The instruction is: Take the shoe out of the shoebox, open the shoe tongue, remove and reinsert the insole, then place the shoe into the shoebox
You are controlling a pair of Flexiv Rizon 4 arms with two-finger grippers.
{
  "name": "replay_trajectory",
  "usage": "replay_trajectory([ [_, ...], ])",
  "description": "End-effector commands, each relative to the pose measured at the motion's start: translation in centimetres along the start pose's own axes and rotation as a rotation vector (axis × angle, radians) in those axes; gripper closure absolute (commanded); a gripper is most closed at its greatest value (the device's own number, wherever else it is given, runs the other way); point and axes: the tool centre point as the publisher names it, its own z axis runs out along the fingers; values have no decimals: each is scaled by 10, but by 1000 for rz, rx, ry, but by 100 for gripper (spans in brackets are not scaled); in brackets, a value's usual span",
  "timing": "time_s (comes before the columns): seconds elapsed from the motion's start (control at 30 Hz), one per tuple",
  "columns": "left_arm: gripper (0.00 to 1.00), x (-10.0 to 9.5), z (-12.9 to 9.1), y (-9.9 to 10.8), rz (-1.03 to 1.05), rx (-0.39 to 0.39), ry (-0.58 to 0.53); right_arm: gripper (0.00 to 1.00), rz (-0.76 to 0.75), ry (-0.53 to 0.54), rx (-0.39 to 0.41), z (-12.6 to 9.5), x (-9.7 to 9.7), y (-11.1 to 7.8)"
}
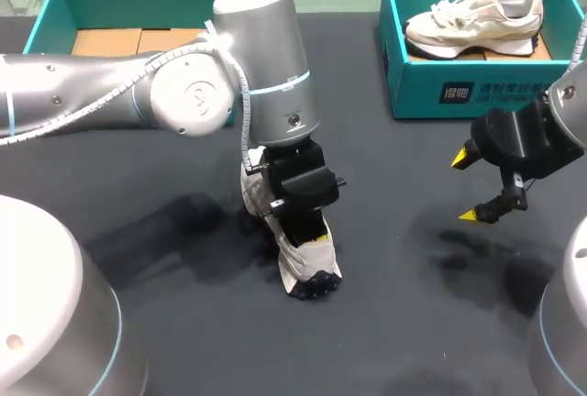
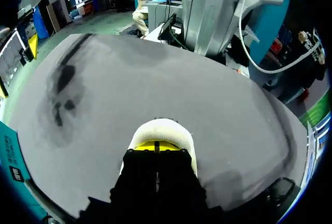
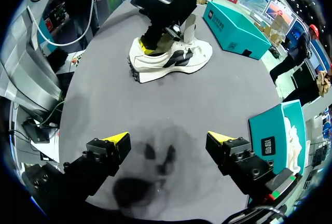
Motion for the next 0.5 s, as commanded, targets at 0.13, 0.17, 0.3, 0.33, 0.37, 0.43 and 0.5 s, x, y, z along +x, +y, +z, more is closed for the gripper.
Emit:
replay_trajectory([
  [0.13,100,-11,23,2,1,-22,34,0,0,-3,2,0,2,0],
  [0.17,100,-11,25,3,1,-25,41,0,0,-3,2,0,2,0],
  [0.3,100,-10,35,5,-1,-45,61,0,0,-3,2,0,2,0],
  [0.33,100,-9,37,5,2,-58,69,0,0,-3,2,0,2,0],
  [0.37,100,-8,39,6,0,-69,72,0,0,-3,2,0,2,0],
  [0.43,100,-6,42,10,-7,-85,83,0,0,-3,2,0,2,0],
  [0.5,100,-3,42,17,-22,-111,85,0,0,-3,2,0,2,0],
])
